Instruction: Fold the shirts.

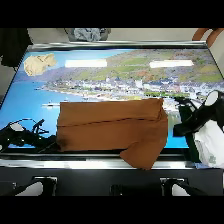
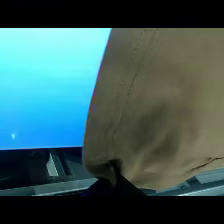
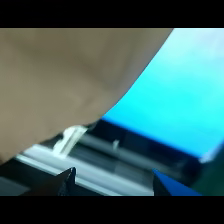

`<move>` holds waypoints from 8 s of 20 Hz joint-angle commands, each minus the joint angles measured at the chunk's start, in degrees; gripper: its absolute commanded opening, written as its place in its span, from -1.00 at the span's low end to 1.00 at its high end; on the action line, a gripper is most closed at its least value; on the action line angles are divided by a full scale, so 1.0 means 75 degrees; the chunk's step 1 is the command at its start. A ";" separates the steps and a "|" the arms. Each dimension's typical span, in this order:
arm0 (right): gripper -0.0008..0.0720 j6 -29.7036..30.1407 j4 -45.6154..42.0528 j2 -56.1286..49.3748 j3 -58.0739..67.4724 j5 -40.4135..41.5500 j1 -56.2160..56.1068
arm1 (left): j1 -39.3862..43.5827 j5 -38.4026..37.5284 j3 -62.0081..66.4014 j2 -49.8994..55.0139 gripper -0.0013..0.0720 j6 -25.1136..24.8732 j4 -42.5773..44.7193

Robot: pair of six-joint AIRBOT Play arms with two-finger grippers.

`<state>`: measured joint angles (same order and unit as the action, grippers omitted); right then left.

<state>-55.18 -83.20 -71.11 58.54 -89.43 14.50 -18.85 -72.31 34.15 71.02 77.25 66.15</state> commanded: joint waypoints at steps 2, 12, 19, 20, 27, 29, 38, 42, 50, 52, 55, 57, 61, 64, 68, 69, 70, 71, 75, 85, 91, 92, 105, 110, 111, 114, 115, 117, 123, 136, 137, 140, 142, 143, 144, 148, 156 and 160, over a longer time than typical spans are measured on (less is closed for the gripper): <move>0.58 0.0309 0.1303 0.0868 -0.2413 0.0947 0.0000 | 0.0064 0.0446 -0.0032 -0.0009 -0.89 0.0061 0.0096; 0.30 0.0038 0.2591 0.0918 -0.3987 0.2748 -0.0003 | 0.0064 0.0388 -0.0029 -0.0023 -0.89 -0.0047 0.0087; -0.84 0.0819 0.2783 0.1023 -0.3966 0.2894 0.0000 | 0.0055 0.0391 -0.0015 -0.0175 -0.89 -0.0329 -0.0009; -0.84 0.0976 0.2847 0.1192 -0.3893 0.2658 0.0000 | 0.0058 0.0370 0.0023 -0.0376 -0.90 -0.0452 -0.0175; -0.86 0.0315 0.2821 0.2559 -0.1976 0.2375 -0.0009 | 0.0079 0.0388 0.1224 -0.1953 -0.91 0.0047 -0.0428; -0.86 0.0318 0.2943 0.1935 -0.1221 0.2804 -0.0017 | 0.0187 0.0539 0.1988 -0.1431 -0.91 0.0041 -0.0423; -0.85 0.0105 0.3832 -0.2562 0.2326 0.4331 -0.0691 | 0.0431 -0.0003 0.6228 0.3034 -0.91 0.0493 -0.0600; -0.85 -0.0108 0.3809 -0.3308 0.2343 0.4739 -0.0889 | 0.0583 0.0178 0.6566 0.4109 -0.90 0.0504 -0.0635; 1.00 0.0338 0.2407 -0.3057 0.3381 0.2259 0.0119 | 0.0064 -0.0157 0.7597 0.3617 0.86 0.0329 -0.0965; 1.00 0.0172 0.2066 -0.3191 0.3264 0.1498 0.0577 | -0.0052 -0.0157 0.7667 0.3066 0.84 0.0326 -0.0965; 1.00 0.0184 0.2903 -0.3722 0.3040 0.1212 0.0898 | 0.0003 -0.0277 0.7667 0.2276 0.84 0.0329 -0.0965; 1.00 0.0187 0.3395 -0.4057 0.3040 0.1198 0.0898 | 0.0090 -0.0303 0.7667 0.1833 0.84 0.0329 -0.0965; 1.00 0.0152 0.4071 -0.4654 0.3040 0.1346 0.0898 | 0.0306 -0.0306 0.7667 0.1323 0.83 0.0332 -0.0965; 1.00 0.0297 0.5453 -0.5088 0.3040 0.1309 0.0898 | 0.0449 -0.0309 0.7667 0.1227 0.83 0.0332 -0.0965; 1.00 0.0560 0.6432 -0.5249 0.3040 0.1218 0.0892 | 0.0510 -0.0306 0.7667 0.1236 0.82 0.0332 -0.0965; 0.99 0.0562 0.6408 -0.5249 0.3040 0.1139 0.0868 | 0.0510 -0.0306 0.7667 0.1236 0.82 0.0335 -0.0965; 0.98 0.0562 0.6344 -0.5249 0.3040 0.1061 0.0793 | 0.0510 -0.0306 0.7667 0.1236 0.82 0.0335 -0.0965; 0.96 0.0568 0.6239 -0.5249 0.3040 0.1061 0.0685 | 0.0513 -0.0306 0.7667 0.1236 0.82 0.0361 -0.0968; -0.84 0.0600 0.6175 -0.4975 0.3045 0.1448 0.0254 | 0.0714 -0.0291 0.7618 0.1241 -0.19 0.0382 -0.0976; -0.85 -0.0979 0.4208 -0.1731 0.3057 0.1609 -0.0554 | 0.4762 0.1635 0.6554 0.2920 -0.89 0.0592 -0.2043; -0.85 -0.1722 0.3593 -0.0224 0.3057 0.0481 -0.0557 | 0.6286 0.2567 0.6980 0.4599 -0.90 0.0501 -0.4287; -0.85 -0.1801 0.3579 0.0041 0.3057 0.0306 -0.0557 | 0.6496 0.2573 0.7192 0.4893 -0.90 0.0507 -0.4395; -0.85 -0.2605 0.2827 0.1405 0.3054 -0.0169 -0.0557 | 0.7836 0.3351 0.8099 0.6441 -0.90 0.0650 -0.6379; -0.85 -0.2594 0.3695 0.0554 0.3057 0.1064 -0.1343 | 0.6327 0.2302 0.8093 0.4602 -0.90 0.1198 -0.2369; -0.85 -0.2594 0.3940 0.0356 0.3057 0.1364 -0.1670 | 0.5831 0.2049 0.8093 0.4025 -0.90 0.1201 -0.1580; -0.85 -0.2669 0.4424 -0.0370 0.3057 0.2512 -0.2827 | 0.4293 0.1606 0.8093 0.2436 -0.90 0.1183 -0.0664; -0.85 -0.2777 0.4494 -0.0656 0.3057 0.2815 -0.3165 | 0.3771 0.1536 0.8093 0.1935 -0.90 0.1183 -0.0673; -0.85 -0.2789 0.4864 -0.1346 0.3057 0.3328 -0.3771 | 0.2935 0.1431 0.8093 0.1067 -0.90 0.1160 -0.0673; -0.85 -0.2352 0.6840 -0.3238 0.3057 0.5091 -0.4881 | 0.2055 0.0909 0.8072 -0.0662 -0.90 0.0979 -0.0673; 0.94 -0.2675 0.2372 -0.1702 0.3045 0.2594 -0.2279 | 0.2381 0.0906 0.7513 -0.0810 -0.89 0.0694 -0.0012; 0.92 -0.2804 0.1163 -0.1603 0.2920 0.1422 -0.1859 | 0.2381 0.0918 0.7481 -0.0810 -0.89 0.0697 0.0335; 0.92 -0.2524 0.1728 -0.1373 0.1142 0.1323 -0.1239 | 0.2381 0.0918 0.7388 -0.0807 -0.89 0.0697 0.1020; 0.96 -0.1964 0.3998 -0.1396 -0.0289 0.2908 -0.1320 | 0.2384 0.0909 0.7245 -0.0804 -0.90 0.0699 0.1370; 0.96 -0.1533 0.5179 -0.1419 -0.0857 0.3663 -0.1445 | 0.2381 0.0889 0.7149 -0.0793 -0.90 0.0699 0.1513; 0.95 -0.1177 0.5980 -0.1466 -0.1212 0.4214 -0.1603 | 0.2384 0.0842 0.7029 -0.0778 -0.90 0.0699 0.1617; 0.87 -0.0880 0.7087 -0.1932 -0.1419 0.5321 -0.2229 | 0.2384 0.0694 0.6720 -0.0758 -0.89 0.0702 0.1617; -0.84 0.0997 0.8008 -0.1623 -0.0283 0.4572 -0.1737 | 0.2384 0.0699 0.6706 -0.0714 -0.90 0.0699 0.1620; -0.85 -0.0828 0.5520 -0.1128 0.2498 0.2378 -0.0224 | 0.2398 0.0697 0.6685 -0.0411 -0.89 0.0699 0.1614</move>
<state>-54.94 -30.26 -81.60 65.30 -60.14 6.44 -0.97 -67.11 84.36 66.70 82.52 78.24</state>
